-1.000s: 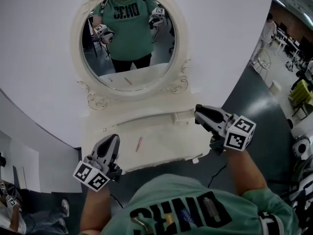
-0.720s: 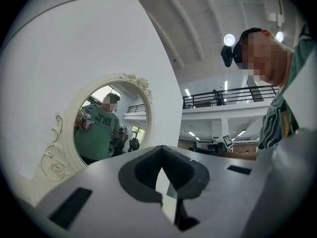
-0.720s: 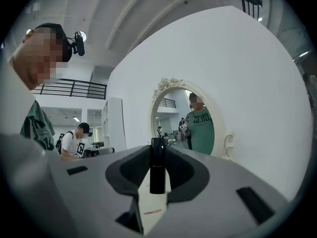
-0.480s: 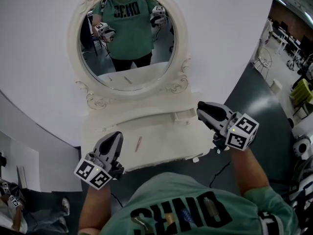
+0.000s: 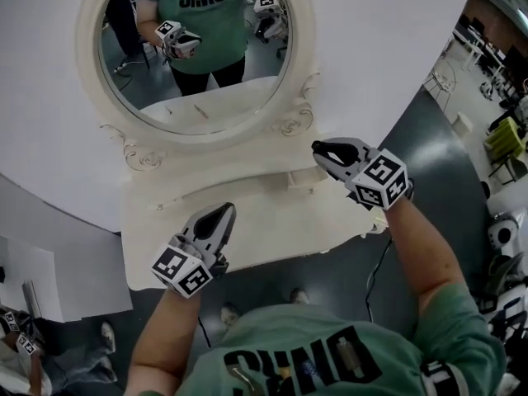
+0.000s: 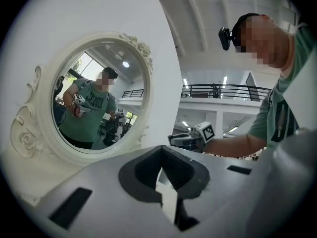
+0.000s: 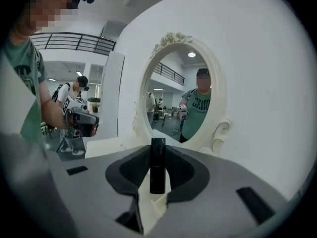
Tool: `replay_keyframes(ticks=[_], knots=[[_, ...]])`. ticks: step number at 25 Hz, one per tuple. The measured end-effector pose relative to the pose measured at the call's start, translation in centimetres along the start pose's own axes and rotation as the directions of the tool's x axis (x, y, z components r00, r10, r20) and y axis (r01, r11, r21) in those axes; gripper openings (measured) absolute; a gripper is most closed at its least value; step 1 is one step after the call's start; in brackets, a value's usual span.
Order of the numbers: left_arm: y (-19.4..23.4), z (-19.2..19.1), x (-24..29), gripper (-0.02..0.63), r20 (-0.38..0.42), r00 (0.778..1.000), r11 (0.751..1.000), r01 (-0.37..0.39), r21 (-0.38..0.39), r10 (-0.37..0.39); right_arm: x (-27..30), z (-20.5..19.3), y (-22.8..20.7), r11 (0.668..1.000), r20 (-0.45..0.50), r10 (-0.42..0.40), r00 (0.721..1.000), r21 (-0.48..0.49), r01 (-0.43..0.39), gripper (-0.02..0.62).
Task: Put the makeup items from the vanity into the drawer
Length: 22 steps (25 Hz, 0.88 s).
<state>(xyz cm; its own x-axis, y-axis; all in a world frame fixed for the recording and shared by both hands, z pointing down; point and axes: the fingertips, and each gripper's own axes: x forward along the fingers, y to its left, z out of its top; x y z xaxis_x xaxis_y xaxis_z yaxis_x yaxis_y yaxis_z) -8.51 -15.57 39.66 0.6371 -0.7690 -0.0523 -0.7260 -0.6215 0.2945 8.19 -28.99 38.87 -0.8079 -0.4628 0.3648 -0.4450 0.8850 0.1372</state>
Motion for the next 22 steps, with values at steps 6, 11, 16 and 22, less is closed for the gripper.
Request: replay_keyframes(ticks=[6, 11, 16, 22], knots=[[1.2, -5.8, 4.4, 0.008, -0.045, 0.998, 0.997, 0.036, -0.063, -0.038, 5.2, -9.7, -2.5, 0.998, -0.19, 0.045, 0.981, -0.042, -0.054, 0.101], [1.8, -9.8, 6.6, 0.008, -0.08, 0.995, 0.995, 0.048, -0.092, -0.055, 7.8, -17.7, -3.6, 0.993, -0.313, 0.083, 0.946, -0.054, -0.105, 0.101], [1.9, -12.9, 7.7, 0.008, -0.093, 0.993, 0.99, 0.055, -0.132, -0.067, 9.3, -23.0, -4.1, 0.987, -0.39, 0.113, 0.914, -0.066, -0.15, 0.102], [1.8, -15.4, 8.3, 0.008, -0.1, 0.992, 0.987, 0.064, -0.149, -0.08, 10.8, -26.0, -3.7, 0.966, -0.46, 0.157, 0.874, -0.112, -0.233, 0.103]])
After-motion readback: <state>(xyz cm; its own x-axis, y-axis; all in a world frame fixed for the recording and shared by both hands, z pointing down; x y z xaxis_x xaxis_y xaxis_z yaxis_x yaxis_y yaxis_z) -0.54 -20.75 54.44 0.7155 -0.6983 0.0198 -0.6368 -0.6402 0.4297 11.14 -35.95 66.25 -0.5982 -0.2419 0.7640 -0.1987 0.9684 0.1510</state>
